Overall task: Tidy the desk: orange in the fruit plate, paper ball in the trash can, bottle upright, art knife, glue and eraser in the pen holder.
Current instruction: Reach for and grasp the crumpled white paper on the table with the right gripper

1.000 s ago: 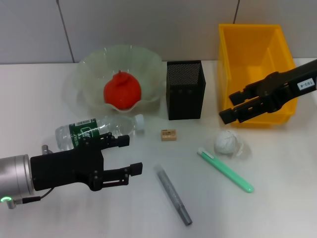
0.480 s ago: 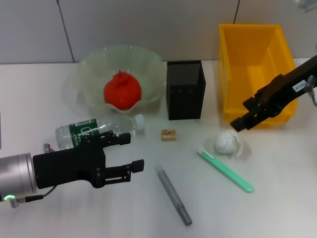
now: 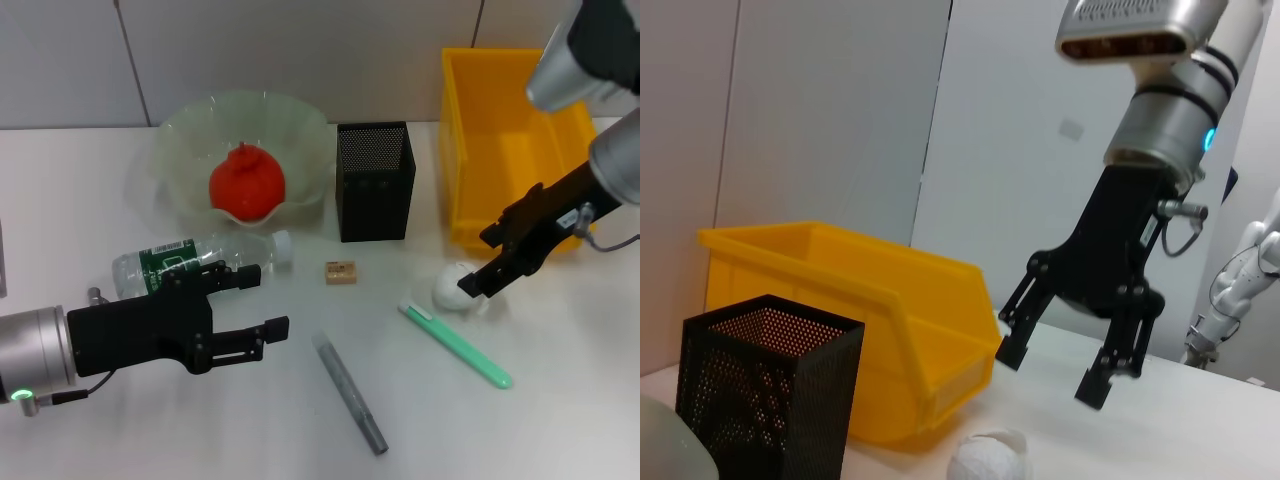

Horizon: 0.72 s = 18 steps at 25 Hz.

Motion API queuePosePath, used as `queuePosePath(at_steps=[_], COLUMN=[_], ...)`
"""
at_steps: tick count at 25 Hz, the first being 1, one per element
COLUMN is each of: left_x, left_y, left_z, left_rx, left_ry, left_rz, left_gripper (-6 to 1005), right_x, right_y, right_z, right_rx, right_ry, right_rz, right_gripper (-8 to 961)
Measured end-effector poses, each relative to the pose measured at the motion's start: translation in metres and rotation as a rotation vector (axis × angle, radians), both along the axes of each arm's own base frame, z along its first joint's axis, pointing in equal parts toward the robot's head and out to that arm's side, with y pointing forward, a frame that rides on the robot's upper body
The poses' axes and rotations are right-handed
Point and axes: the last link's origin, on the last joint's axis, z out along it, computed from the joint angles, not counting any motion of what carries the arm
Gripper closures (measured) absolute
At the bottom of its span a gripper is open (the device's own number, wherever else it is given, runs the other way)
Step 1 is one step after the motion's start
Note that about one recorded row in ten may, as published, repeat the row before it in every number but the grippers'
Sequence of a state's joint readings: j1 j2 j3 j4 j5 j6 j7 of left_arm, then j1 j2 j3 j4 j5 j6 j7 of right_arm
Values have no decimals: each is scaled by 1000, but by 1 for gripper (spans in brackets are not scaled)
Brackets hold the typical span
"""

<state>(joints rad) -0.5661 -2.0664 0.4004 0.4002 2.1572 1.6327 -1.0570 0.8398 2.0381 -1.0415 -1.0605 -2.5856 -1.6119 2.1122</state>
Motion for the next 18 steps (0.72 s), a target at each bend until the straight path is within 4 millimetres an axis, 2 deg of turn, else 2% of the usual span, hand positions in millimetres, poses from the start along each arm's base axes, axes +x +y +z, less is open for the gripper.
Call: queuePosePath(at_steps=[10, 18], left_x=[1, 2], left_y=[2, 4], left_z=[-4, -4], left_rx=[6, 7], left_ry=[-4, -2], left_rz=[9, 12], left_gripper=[207, 207], right_x=[20, 22], right_y=[3, 4], right_z=[-35, -38], right_rx=[-6, 9], right_ry=[-48, -60], right_rz=[84, 102], right_gripper=[132, 132])
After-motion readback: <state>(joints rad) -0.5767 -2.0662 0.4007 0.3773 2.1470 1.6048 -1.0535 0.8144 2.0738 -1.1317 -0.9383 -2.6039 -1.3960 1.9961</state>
